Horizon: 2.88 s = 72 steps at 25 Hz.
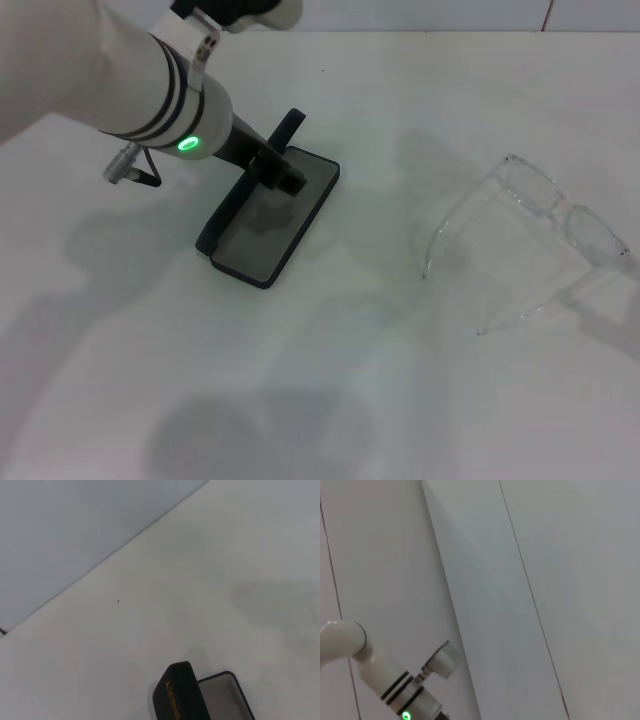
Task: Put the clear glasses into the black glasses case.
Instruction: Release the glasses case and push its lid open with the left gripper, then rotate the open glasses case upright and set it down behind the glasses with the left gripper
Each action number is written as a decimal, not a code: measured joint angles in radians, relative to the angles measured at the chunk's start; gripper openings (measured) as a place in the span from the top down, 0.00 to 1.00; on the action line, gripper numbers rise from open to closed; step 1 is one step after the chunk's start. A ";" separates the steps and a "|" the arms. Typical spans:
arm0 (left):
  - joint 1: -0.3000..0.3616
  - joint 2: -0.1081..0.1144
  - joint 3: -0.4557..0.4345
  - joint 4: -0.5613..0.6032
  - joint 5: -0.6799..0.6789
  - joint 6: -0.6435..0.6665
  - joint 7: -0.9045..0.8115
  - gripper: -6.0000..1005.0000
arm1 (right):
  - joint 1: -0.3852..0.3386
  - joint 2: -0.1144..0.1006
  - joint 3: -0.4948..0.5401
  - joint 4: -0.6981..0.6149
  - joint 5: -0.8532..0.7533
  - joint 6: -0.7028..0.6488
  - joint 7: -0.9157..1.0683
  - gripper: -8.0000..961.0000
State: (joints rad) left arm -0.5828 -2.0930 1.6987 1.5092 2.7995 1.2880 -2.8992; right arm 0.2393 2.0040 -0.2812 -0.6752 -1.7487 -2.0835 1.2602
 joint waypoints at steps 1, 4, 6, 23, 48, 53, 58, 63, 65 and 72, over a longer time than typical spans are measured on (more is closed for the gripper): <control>-0.006 0.000 0.003 -0.024 0.000 -0.016 0.000 0.20 | 0.001 0.000 0.001 0.008 0.000 0.001 -0.007 0.20; -0.020 0.000 0.007 -0.094 0.005 -0.056 0.001 0.21 | 0.005 -0.002 0.001 0.033 0.000 0.004 -0.022 0.20; -0.029 0.001 0.007 -0.128 0.005 -0.067 0.002 0.22 | 0.006 -0.003 0.002 0.040 0.000 0.004 -0.025 0.20; -0.080 0.002 0.012 -0.164 0.011 -0.002 0.032 0.49 | 0.005 -0.002 0.012 0.040 0.021 0.013 -0.025 0.20; 0.154 0.001 0.142 0.288 0.004 0.135 0.365 0.79 | -0.150 -0.020 0.371 0.335 0.467 -0.069 -0.046 0.20; 0.193 0.000 0.209 0.333 -0.010 0.142 0.480 0.79 | -0.163 -0.016 0.362 0.338 0.493 -0.069 -0.041 0.20; 0.189 -0.001 0.241 0.330 -0.118 0.138 0.551 0.79 | -0.148 -0.016 0.355 0.350 0.486 -0.069 -0.040 0.20; 0.188 -0.003 0.257 0.288 -0.179 0.056 0.597 0.79 | -0.136 -0.016 0.338 0.351 0.484 -0.068 -0.040 0.20; 0.186 -0.004 0.258 0.268 -0.182 0.024 0.605 0.79 | -0.136 -0.016 0.331 0.351 0.484 -0.068 -0.040 0.20; 0.156 -0.005 0.266 0.160 -0.184 -0.074 0.626 0.79 | -0.137 -0.016 0.322 0.356 0.483 -0.069 -0.038 0.20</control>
State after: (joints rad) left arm -0.4268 -2.0975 1.9646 1.6694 2.6159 1.2138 -2.2731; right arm 0.1027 1.9883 0.0413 -0.3196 -1.2653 -2.1522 1.2223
